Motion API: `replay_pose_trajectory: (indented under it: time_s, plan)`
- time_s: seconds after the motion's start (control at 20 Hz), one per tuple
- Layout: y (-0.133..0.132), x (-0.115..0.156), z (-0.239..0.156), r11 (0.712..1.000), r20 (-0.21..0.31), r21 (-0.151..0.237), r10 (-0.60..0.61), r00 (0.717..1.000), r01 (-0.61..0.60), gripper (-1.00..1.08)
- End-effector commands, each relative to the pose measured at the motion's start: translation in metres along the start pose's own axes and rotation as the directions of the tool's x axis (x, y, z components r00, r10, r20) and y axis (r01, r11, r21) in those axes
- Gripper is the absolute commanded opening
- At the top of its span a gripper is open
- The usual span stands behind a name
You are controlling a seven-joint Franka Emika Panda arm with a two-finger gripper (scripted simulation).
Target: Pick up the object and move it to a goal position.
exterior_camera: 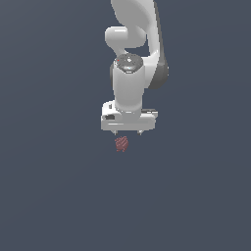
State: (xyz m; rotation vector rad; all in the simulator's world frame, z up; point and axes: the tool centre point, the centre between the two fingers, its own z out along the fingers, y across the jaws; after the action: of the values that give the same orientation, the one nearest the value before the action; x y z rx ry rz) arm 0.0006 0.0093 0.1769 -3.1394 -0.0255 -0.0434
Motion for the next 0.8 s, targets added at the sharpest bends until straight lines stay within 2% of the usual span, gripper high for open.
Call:
replay_pose_trajectory:
  time_s: [0.0, 0.4, 0.75]
  plan:
    - [0.0, 0.0, 0.0, 1.0, 0.0, 0.0, 0.0, 1.0, 0.0, 1.0]
    - [-0.001, 0.013, -0.016, 1.0, -0.046, -0.006, -0.024, 0.999, 0.024, 1.0]
    - [0.001, 0.01, -0.008, 0.999, -0.04, -0.007, -0.036, 0.999, 0.036, 1.0]
